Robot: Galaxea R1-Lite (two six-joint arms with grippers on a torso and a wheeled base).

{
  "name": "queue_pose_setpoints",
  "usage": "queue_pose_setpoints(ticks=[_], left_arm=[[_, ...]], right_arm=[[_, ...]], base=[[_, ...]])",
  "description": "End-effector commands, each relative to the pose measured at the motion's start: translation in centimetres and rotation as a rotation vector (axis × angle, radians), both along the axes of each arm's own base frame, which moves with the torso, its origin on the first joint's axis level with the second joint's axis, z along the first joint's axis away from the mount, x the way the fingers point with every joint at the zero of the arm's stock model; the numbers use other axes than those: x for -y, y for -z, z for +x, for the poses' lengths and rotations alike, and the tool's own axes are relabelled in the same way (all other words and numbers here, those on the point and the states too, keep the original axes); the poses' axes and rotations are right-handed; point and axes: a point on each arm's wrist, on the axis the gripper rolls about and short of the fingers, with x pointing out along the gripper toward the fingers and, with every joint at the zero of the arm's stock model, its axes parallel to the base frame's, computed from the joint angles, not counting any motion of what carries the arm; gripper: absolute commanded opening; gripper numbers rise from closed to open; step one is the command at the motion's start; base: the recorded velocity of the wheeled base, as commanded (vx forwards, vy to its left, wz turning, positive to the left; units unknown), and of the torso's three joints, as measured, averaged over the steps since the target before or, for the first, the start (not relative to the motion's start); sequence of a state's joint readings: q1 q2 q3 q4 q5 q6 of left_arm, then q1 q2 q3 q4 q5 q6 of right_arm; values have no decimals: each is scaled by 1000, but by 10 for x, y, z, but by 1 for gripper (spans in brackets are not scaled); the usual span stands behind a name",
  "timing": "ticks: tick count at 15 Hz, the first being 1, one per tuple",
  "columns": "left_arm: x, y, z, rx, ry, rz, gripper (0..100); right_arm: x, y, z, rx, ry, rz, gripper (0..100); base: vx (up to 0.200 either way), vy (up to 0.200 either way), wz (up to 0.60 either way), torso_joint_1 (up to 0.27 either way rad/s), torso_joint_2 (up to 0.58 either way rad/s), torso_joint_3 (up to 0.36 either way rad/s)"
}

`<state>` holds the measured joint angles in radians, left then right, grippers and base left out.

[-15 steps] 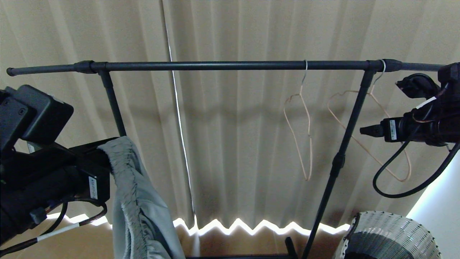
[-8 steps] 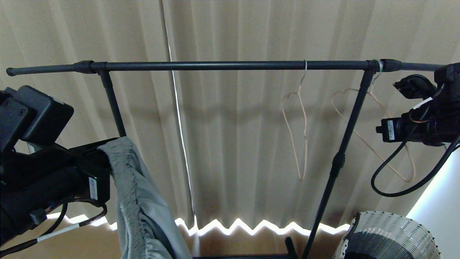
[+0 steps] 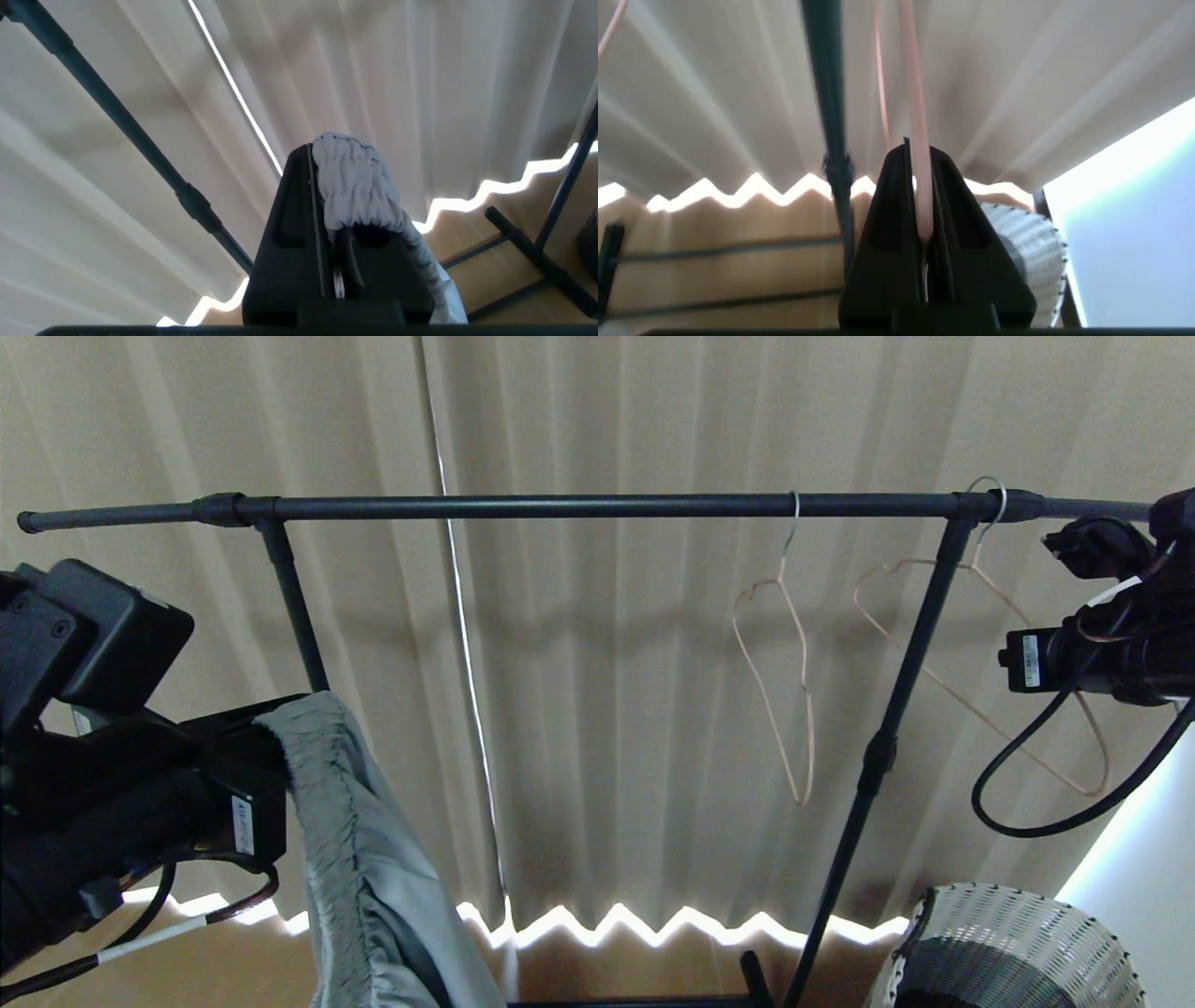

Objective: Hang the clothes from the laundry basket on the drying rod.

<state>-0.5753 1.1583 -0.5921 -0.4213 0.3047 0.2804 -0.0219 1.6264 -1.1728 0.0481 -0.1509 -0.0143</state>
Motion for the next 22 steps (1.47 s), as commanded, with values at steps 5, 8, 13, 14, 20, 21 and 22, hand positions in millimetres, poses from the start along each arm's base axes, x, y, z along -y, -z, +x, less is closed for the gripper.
queue_pose_setpoints(ticks=[5, 8, 13, 14, 20, 21, 22], left_arm=[[0, 2, 0, -6, -4, 4, 0], [-1, 2, 0, -6, -4, 4, 0], [-1, 7, -1, -19, -5, 12, 0], [-1, 8, 0, -22, -5, 15, 0], [-2, 7, -1, -19, -8, 13, 0], [-2, 8, -2, -21, -10, 13, 0], [-3, 10, -2, -26, -10, 16, 0]], right_arm=[[1, -22, -29, 83, 12, -5, 0], [0, -20, -61, 89, 12, -6, 0], [-1, -11, -100, 89, 10, -7, 0], [-1, -9, -107, 87, 10, -7, 0], [-2, 6, -129, 61, 9, -8, 0], [-2, 9, -132, 58, 10, -6, 0], [-2, 8, -135, 64, 7, -4, 0]], base=[[0, 0, 0, 0, 0, 0], [0, 0, 0, 0, 0, 0], [-120, 0, 0, 3, 0, 0], [-200, 0, 0, 12, 2, -2], [-200, 0, 0, -5, 2, 5], [-200, 0, 0, 7, 2, 2], [-200, 0, 0, 2, 7, 2]])
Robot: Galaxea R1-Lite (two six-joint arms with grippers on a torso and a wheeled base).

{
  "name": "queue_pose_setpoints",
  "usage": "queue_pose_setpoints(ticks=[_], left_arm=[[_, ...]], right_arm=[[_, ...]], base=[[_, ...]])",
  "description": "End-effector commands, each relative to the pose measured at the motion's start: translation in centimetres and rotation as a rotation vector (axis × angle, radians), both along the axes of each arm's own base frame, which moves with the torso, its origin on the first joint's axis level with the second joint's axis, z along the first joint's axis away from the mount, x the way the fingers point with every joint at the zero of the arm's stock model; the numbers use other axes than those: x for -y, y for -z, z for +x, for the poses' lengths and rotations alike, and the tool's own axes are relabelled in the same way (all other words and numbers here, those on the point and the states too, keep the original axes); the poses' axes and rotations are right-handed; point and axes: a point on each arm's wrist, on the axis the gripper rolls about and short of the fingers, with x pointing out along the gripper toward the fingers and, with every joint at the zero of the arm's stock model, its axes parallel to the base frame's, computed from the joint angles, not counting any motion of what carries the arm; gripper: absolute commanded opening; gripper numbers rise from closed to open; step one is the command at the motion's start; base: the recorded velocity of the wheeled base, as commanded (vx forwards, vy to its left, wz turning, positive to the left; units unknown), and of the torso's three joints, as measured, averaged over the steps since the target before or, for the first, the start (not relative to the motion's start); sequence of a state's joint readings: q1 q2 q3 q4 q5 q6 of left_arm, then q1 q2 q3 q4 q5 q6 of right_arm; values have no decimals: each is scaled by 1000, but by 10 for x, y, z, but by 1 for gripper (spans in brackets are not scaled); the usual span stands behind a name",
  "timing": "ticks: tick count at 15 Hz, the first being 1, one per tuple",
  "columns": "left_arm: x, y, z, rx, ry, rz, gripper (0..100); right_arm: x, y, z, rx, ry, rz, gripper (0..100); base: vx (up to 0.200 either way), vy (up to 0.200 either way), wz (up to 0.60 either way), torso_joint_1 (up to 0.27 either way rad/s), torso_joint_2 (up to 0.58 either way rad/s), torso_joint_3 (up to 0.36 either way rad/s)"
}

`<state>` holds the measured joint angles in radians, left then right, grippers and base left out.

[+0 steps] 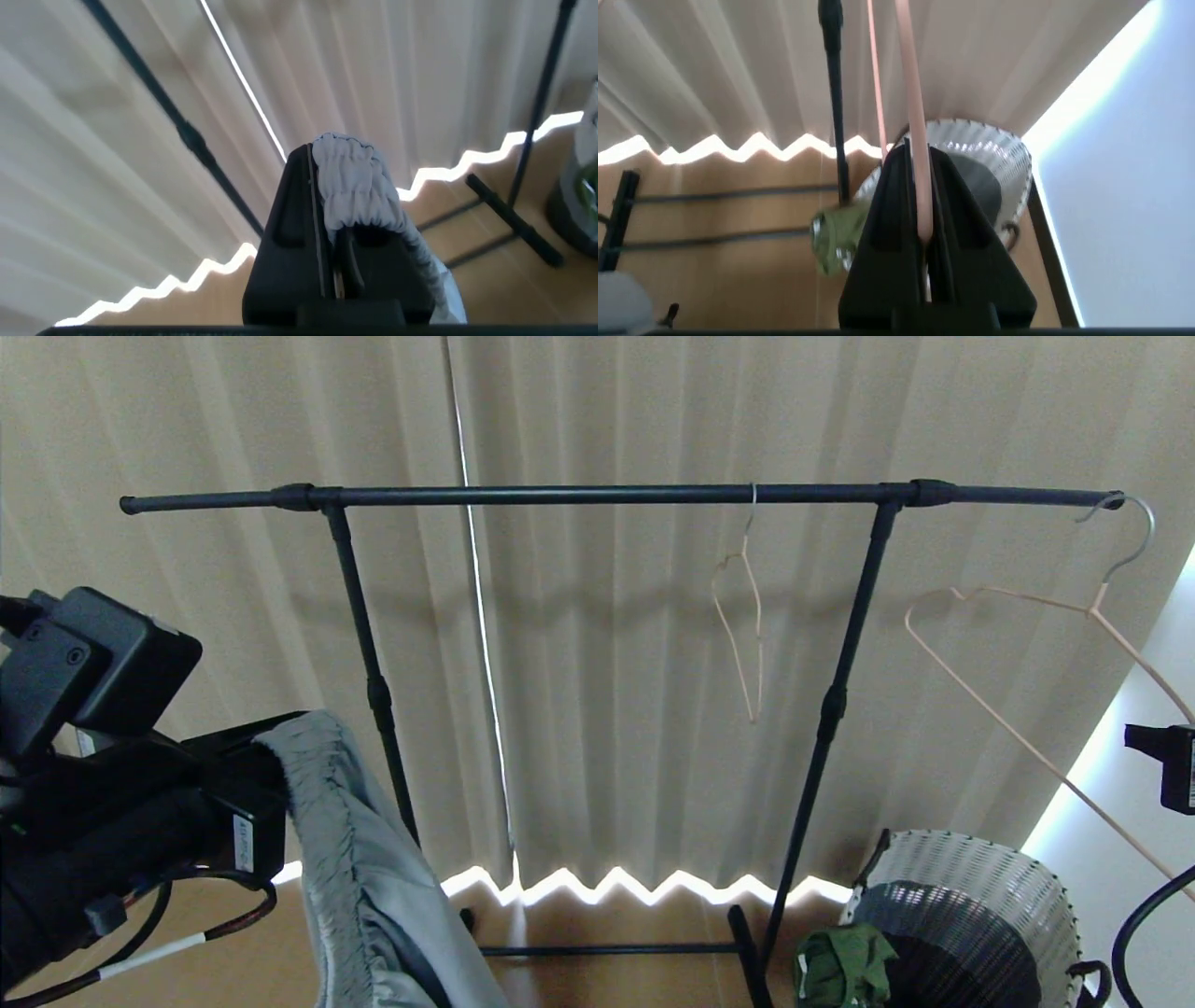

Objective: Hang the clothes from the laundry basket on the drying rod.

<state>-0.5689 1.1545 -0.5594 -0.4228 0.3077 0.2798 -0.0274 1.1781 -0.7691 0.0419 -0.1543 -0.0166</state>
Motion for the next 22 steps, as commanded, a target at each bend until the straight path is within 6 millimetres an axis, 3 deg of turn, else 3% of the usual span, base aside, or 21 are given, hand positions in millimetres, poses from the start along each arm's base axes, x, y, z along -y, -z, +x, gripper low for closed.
queue_pose_setpoints(ticks=[1, 11, 16, 22], left_arm=[[-1, 1, -1, -2, -2, 1, 0], [-2, 7, 3, -25, -23, 8, 0], [17, 5, 33, -61, -28, 29, 0], [34, -5, 67, -45, -160, 17, 0]], right_arm=[[0, -1, -8, 20, -3, 2, 0], [-3, 4, -12, 15, -72, 60, 0], [-9, -10, -10, 150, -213, 108, 0], [-49, -16, -26, 168, -552, 188, 0]], base=[[0, 0, 0, 0, 0, 0], [0, 0, 0, 0, 0, 0], [0, 0, 0, 0, 0, 0], [0, 0, 0, 0, 0, 0]])
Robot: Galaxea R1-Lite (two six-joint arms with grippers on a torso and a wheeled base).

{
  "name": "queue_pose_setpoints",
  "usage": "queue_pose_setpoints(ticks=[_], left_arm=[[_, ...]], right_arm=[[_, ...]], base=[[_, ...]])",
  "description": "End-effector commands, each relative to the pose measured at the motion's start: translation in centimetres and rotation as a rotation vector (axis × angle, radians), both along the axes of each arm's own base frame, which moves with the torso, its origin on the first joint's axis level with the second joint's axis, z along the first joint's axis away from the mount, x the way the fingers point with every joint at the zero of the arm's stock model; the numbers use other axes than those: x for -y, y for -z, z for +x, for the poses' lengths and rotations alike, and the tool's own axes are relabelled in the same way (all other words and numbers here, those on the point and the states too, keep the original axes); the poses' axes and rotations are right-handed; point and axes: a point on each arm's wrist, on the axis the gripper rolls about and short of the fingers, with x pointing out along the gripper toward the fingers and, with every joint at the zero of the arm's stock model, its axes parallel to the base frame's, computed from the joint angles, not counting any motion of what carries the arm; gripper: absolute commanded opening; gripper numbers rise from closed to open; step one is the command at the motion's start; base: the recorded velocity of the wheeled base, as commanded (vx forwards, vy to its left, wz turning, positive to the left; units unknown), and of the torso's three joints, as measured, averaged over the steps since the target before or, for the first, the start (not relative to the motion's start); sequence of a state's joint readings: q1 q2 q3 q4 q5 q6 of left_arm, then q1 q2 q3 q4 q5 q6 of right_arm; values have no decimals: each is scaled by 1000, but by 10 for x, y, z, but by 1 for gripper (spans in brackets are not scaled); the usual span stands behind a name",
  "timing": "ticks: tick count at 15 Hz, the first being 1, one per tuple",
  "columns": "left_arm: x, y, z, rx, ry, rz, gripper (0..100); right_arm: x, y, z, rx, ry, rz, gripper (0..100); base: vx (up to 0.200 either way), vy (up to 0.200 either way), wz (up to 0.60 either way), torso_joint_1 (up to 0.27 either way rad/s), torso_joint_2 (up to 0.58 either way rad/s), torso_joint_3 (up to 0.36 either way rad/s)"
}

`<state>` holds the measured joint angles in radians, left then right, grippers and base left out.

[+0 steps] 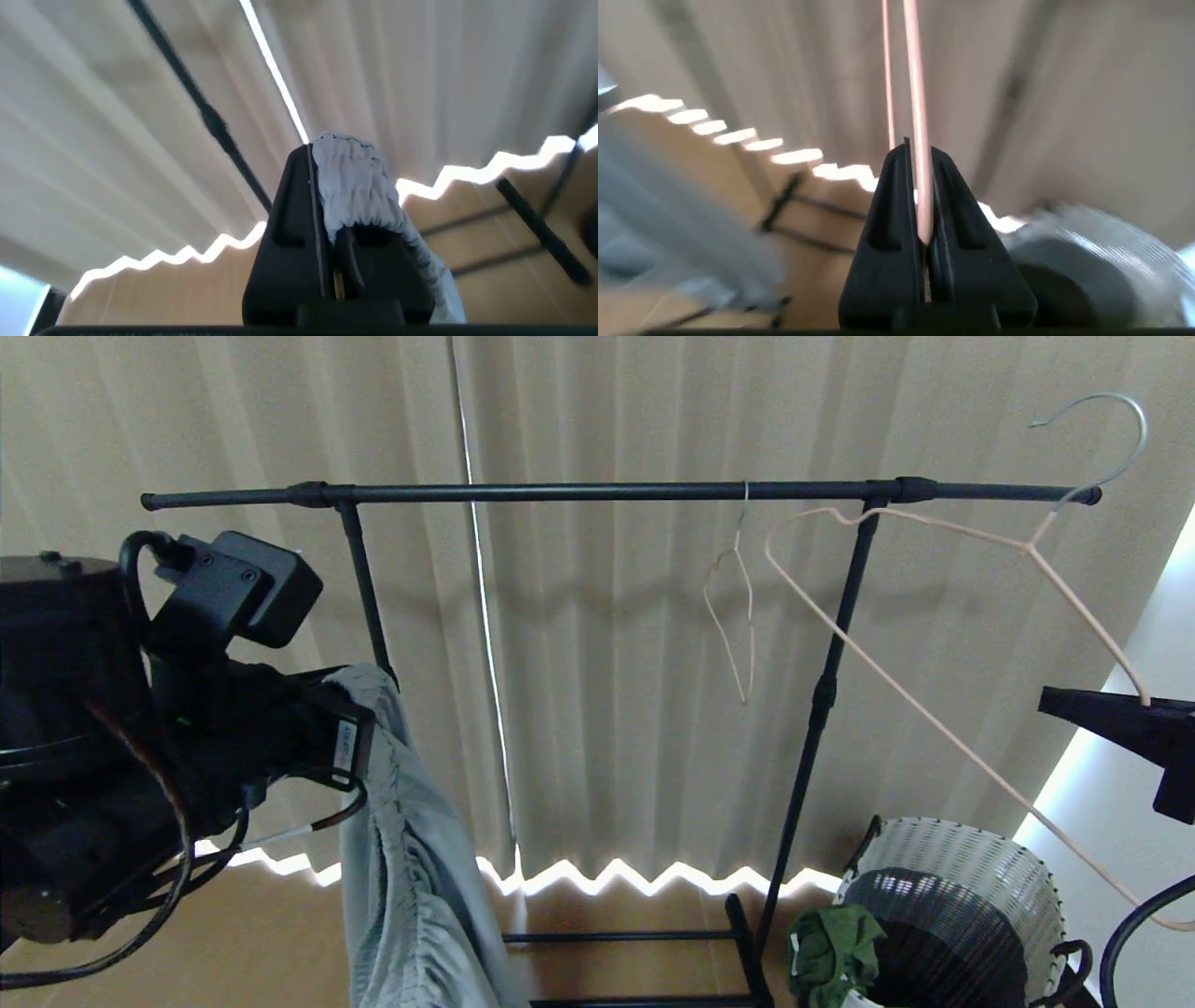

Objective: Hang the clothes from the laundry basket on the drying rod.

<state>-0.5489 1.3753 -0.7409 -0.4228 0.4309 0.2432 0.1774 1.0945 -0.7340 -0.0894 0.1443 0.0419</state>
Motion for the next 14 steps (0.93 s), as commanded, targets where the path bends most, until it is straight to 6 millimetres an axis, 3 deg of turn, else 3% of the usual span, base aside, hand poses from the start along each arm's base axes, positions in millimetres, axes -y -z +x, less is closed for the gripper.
queue_pose_setpoints(ticks=[1, 3, 4, 5, 9, 14], left_arm=[[14, 2, 24, -17, -45, -5, 0], [24, -3, 44, 0, -108, -32, 0], [24, -3, 44, 0, -108, -32, 0], [29, -6, 59, 8, -134, -38, 0], [39, -6, 84, 15, -148, -44, 0], [43, -11, 90, 31, -146, -54, 0]], right_arm=[[-20, 2, -9, -6, -156, 3, 0], [-35, 10, -14, -42, -260, -8, 0], [-35, 10, -14, -42, -260, -8, 0], [-45, 22, -21, -84, -340, -27, 0], [-64, 41, -27, -157, -471, -63, 0], [-82, 43, -33, -180, -580, -72, 0]], base=[[0, 0, 0, 0, 0, 0], [0, 0, 0, 0, 0, 0], [0, 0, 0, 0, 0, 0], [0, 0, 0, 0, 0, 0], [0, 0, 0, 0, 0, 0], [0, 0, 0, 0, 0, 0]])
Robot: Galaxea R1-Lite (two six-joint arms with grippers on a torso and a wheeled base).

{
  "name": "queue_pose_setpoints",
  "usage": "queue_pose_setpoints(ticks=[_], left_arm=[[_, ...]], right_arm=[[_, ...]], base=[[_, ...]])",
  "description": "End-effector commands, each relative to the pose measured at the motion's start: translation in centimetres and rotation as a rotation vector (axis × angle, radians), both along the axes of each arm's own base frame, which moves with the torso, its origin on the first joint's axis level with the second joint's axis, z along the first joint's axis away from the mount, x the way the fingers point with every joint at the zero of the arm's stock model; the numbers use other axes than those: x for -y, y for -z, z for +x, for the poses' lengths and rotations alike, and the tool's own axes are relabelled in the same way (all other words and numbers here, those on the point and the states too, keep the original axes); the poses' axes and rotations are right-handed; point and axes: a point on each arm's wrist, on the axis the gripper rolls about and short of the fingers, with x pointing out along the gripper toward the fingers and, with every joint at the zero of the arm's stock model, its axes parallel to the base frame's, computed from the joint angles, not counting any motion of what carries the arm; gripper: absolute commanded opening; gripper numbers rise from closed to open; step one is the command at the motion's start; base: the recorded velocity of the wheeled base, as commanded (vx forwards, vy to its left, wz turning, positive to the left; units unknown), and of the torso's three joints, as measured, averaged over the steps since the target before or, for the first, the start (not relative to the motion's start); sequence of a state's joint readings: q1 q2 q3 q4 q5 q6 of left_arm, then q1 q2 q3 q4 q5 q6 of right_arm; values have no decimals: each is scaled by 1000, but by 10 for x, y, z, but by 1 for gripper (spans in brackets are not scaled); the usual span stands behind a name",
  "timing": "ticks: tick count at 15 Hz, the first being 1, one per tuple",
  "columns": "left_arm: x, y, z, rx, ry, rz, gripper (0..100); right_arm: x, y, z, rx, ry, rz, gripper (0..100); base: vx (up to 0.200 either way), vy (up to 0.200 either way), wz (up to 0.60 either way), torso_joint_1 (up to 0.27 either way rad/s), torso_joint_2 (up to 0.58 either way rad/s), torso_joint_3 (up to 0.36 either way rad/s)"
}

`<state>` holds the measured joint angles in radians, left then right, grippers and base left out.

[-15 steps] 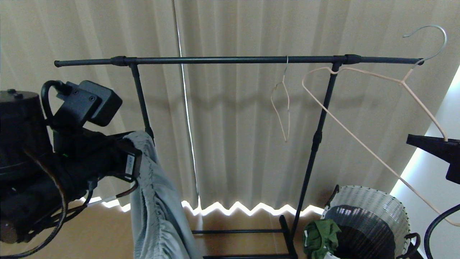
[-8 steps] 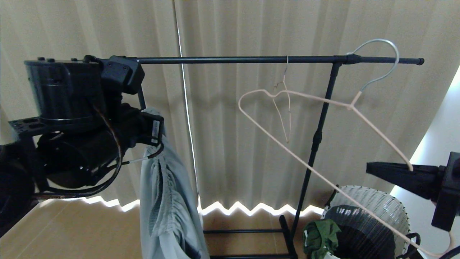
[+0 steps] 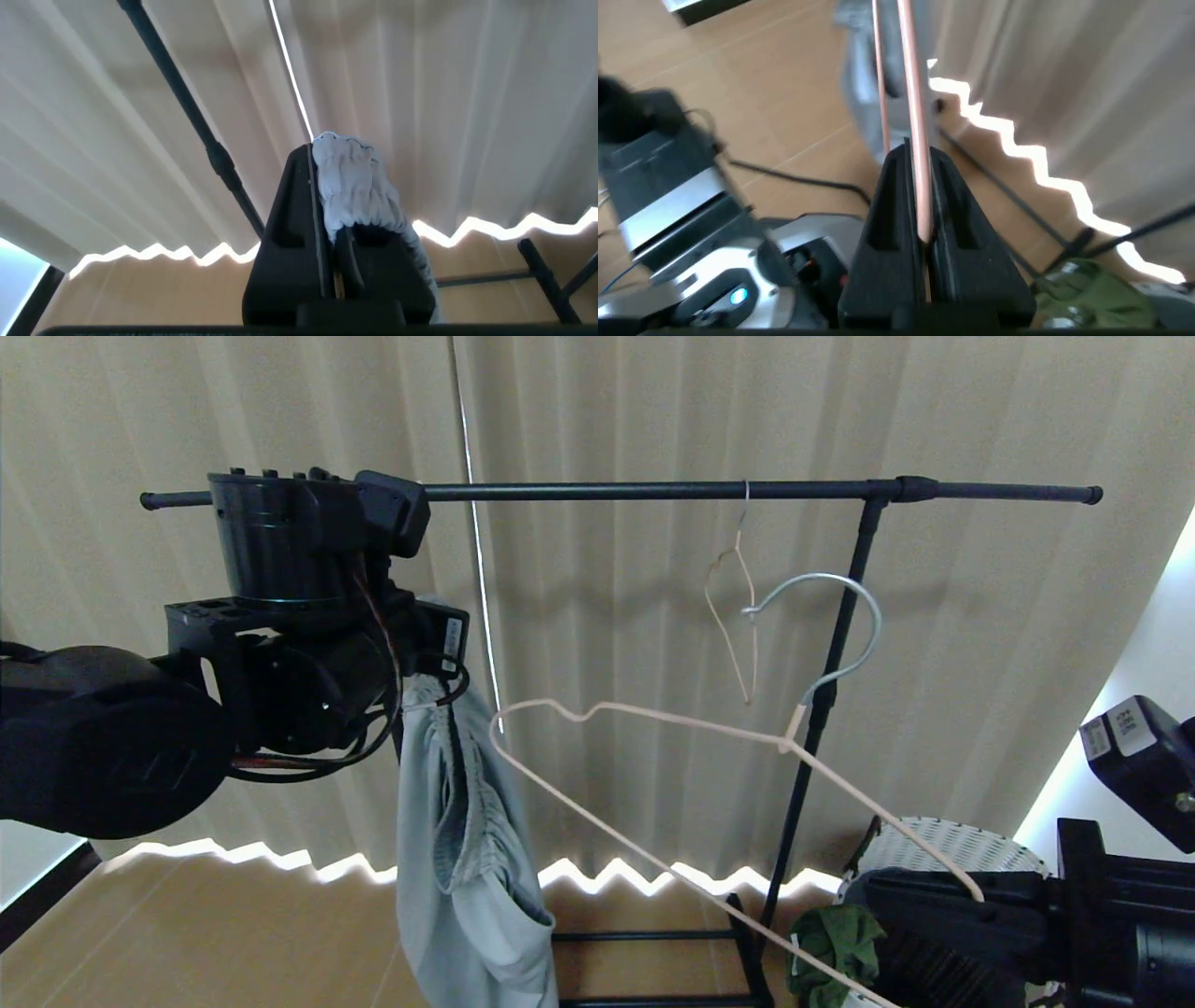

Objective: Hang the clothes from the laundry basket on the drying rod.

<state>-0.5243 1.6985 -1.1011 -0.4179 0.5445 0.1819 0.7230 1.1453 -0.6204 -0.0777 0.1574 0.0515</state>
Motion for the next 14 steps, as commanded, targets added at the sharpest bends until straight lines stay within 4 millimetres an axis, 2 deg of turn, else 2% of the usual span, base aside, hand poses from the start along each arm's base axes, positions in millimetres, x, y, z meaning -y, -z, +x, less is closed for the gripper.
queue_pose_setpoints(ticks=[1, 4, 6, 9, 11, 14], left_arm=[[1, 4, 2, -9, 0, 6, 0], [4, 5, 2, -13, 7, 8, 0], [6, 8, 3, -20, 11, 12, 0], [8, 7, 0, -22, 15, 21, 0], [7, 8, 0, -22, -16, 29, 0], [6, 11, -1, -52, -16, 49, 0]], right_arm=[[-6, 3, -2, -17, -33, -9, 0], [-10, 3, -4, -25, -54, -7, 0], [-17, 7, 2, -42, -60, -24, 0], [-28, 12, 19, -77, -16, -56, 0], [-30, 12, 36, -82, 99, -74, 0], [-35, 5, 46, -96, 143, -35, 0]], base=[[0, 0, 0, 0, 0, 0], [0, 0, 0, 0, 0, 0], [0, 0, 0, 0, 0, 0], [0, 0, 0, 0, 0, 0], [0, 0, 0, 0, 0, 0], [0, 0, 0, 0, 0, 0]])
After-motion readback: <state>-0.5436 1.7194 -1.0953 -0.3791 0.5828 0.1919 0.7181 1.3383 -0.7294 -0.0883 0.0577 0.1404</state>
